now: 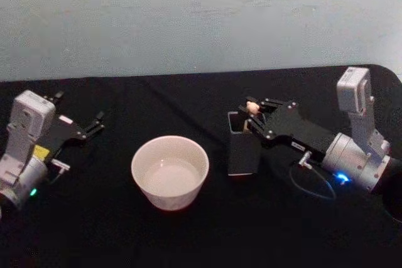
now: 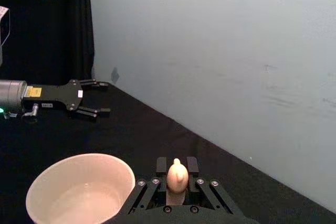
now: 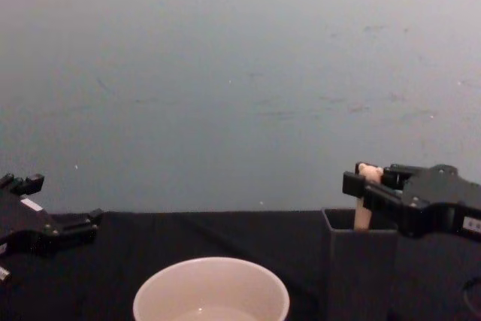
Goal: Pick up the stirring spoon with one hand, stir inside the cup, then place it back in its original position.
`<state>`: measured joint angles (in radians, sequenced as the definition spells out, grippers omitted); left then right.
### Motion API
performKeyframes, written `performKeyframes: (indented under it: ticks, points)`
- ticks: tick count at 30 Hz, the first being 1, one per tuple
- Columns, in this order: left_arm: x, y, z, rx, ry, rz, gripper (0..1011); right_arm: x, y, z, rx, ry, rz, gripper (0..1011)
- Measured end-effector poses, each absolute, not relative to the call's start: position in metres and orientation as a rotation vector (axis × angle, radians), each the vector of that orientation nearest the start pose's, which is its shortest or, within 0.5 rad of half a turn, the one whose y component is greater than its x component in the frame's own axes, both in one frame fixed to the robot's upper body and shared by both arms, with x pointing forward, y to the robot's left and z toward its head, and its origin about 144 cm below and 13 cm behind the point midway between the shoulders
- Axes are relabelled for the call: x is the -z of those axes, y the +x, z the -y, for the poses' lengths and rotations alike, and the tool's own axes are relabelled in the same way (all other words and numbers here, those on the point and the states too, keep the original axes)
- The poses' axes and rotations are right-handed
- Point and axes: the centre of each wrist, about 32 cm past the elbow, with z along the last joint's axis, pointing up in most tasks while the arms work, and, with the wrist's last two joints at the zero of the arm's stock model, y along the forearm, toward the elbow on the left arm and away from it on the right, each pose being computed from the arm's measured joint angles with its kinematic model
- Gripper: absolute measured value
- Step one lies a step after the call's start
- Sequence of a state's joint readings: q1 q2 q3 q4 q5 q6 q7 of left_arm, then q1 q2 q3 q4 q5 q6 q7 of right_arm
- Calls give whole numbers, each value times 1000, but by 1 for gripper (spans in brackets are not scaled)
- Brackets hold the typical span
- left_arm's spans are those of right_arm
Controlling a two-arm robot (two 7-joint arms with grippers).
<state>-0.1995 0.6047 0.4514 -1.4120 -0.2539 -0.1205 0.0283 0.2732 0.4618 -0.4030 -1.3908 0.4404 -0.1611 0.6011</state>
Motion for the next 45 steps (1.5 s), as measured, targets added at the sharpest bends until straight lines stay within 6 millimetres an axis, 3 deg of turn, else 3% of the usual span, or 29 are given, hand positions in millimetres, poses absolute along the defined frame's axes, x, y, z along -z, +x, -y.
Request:
performKeyframes:
  ticks: [28,45]
  points:
    - [-1140,489,-310,-1248,304,285,1002,-1158,518,271,705,-52,123,216]
    - [-1140,489,-310,-1248,304,285,1001,-1158,518,271,703,-49,124,741]
